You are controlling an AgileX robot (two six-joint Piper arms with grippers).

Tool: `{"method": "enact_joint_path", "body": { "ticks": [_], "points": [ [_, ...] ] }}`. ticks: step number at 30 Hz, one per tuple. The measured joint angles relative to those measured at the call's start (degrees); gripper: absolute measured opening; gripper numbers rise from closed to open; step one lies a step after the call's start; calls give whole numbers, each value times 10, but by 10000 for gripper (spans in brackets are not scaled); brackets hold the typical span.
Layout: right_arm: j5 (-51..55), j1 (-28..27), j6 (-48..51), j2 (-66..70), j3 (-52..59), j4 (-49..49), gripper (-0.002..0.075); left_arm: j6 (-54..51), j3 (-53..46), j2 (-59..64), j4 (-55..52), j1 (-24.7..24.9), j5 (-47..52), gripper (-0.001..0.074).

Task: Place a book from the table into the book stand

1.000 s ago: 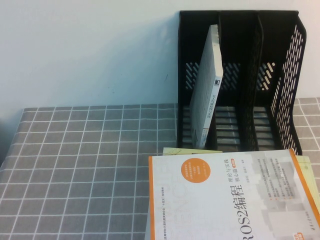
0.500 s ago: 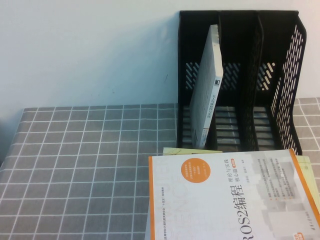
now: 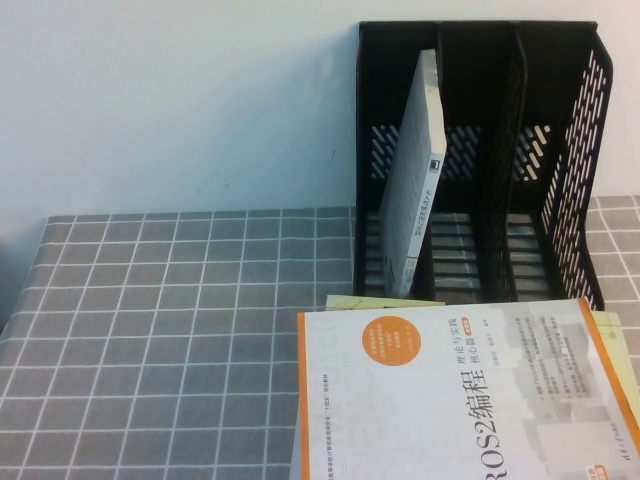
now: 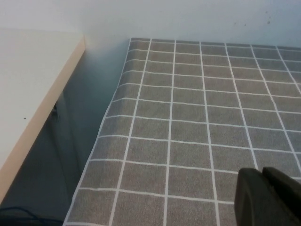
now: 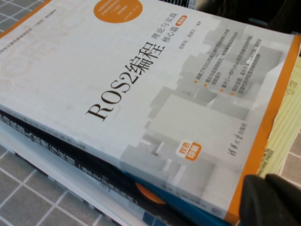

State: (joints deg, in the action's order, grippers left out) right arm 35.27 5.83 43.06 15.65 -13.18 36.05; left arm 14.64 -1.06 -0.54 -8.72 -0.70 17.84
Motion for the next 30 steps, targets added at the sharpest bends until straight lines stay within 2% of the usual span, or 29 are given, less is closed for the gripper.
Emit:
{"method": "enact_joint_path", "body": {
  "ticks": [7,13,16,30],
  "points": [
    [0,0,0,0,0,0,-3,-47,0,-1,32,0,5,-2],
    [0,0,0,0,0,2,-3,-202,1,-1,146,0,5,-3],
    [0,0,0,0,0,3,-3,-243,1,-1,167,0,5,-3],
    [0,0,0,0,0,3,-3,-249,1,-1,171,0,5,-3]
  ]
}}
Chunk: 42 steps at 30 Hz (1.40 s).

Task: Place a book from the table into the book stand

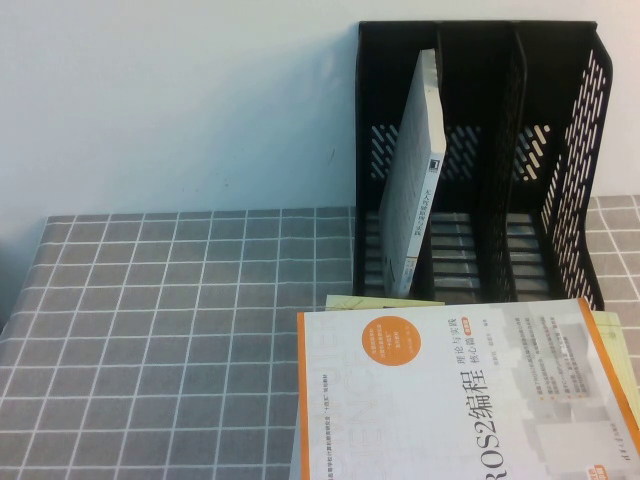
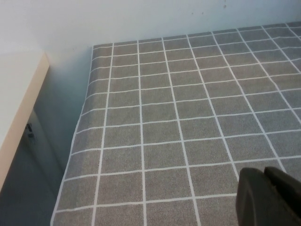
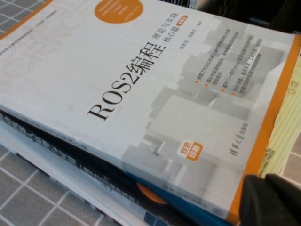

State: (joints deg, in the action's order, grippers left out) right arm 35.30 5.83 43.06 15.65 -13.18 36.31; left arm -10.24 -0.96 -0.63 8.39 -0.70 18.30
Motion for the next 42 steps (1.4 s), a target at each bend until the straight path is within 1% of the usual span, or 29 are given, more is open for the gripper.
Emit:
{"method": "enact_joint_path", "body": {
  "ticks": [32,34,36,42],
  "points": [
    [1,0,0,0,0,1,-3,3,0,0,0,0,1,-3],
    [-3,0,0,-2,7,-11,-3,2,0,0,0,0,1,-3],
    [-29,-3,0,-12,25,-22,-3,1,0,0,1,0,1,-3],
    [-180,-40,6,-105,86,-23,-3,0,0,0,1,0,1,-3]
  ]
}}
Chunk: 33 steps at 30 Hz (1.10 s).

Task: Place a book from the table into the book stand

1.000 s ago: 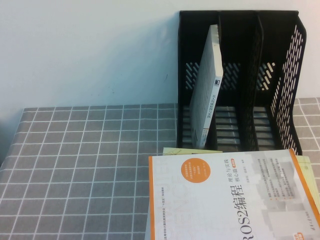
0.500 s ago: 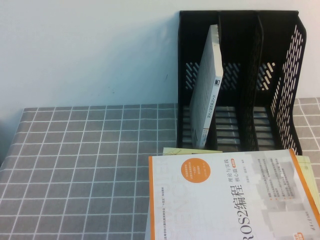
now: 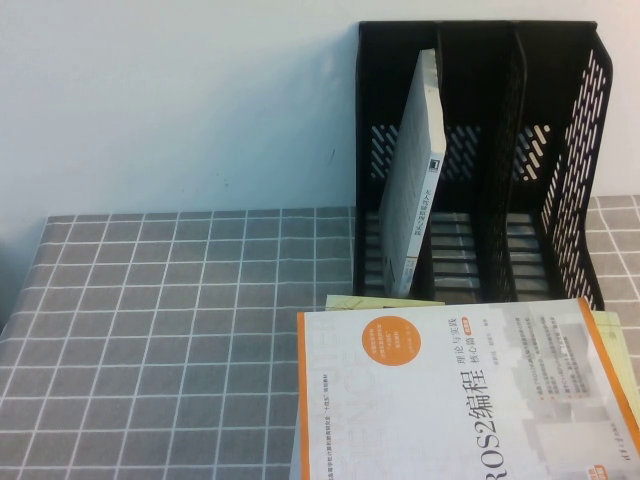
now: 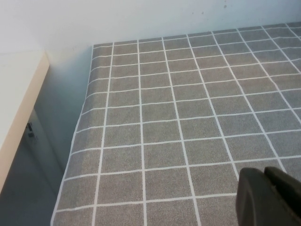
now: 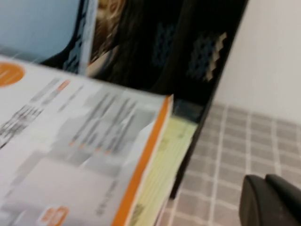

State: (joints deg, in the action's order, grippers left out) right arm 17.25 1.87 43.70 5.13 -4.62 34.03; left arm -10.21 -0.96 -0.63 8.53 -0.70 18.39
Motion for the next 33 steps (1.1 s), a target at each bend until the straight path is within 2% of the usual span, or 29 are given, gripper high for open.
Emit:
{"method": "enact_joint_path", "body": {
  "ticks": [8,10,13,17,23,33],
  "points": [
    [-127,-9,9,-57,56,-19,-3,0,0,0,0,0,1,-3],
    [-132,-9,-63,-59,61,-88,-3,0,0,0,0,0,1,-3],
    [-132,-9,-238,-59,62,-225,-3,0,0,0,0,0,1,-3],
    [-94,-9,-355,-59,62,-317,-3,0,0,0,0,0,1,-3],
    [12,-9,-412,-59,62,-336,-3,0,0,0,0,0,2,-3],
    [33,-9,-415,-59,59,-337,-3,-3,0,0,0,0,2,-3]
  ]
}}
